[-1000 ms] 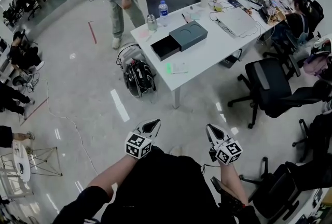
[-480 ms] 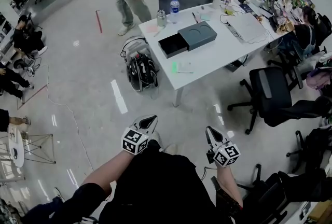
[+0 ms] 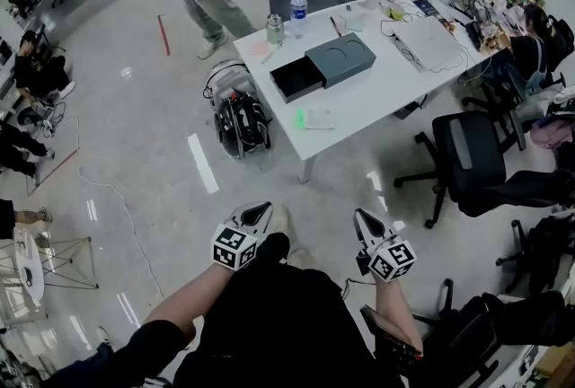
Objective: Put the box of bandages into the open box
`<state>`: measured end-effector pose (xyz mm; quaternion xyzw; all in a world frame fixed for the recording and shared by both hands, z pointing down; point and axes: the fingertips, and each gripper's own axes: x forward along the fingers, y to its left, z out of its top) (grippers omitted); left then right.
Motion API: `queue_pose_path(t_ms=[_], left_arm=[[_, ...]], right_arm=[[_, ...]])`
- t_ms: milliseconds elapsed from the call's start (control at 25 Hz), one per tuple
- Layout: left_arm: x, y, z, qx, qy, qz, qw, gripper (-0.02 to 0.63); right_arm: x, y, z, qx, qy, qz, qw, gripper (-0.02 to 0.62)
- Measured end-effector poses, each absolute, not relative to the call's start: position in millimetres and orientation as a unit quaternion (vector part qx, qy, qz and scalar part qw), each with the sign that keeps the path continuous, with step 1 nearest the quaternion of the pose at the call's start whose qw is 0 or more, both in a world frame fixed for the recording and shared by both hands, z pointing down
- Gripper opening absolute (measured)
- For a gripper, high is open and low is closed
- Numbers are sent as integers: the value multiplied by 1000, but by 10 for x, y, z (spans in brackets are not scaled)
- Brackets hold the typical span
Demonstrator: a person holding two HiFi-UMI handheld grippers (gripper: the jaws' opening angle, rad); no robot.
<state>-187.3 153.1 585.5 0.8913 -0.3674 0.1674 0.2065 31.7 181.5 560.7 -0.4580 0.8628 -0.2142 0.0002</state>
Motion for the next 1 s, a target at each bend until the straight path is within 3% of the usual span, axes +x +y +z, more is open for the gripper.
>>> queue_pose_path(t_ms=[400,1000], left_arm=[[-1537,575,5746,913,-325,153,194,8],[-1675,-531,5444,931,-302,125,164,8]], right_arm=[[547,990,5411,-488,853,-184,-14,26],[441,-107,5105,-505,849,-148,-52,26]])
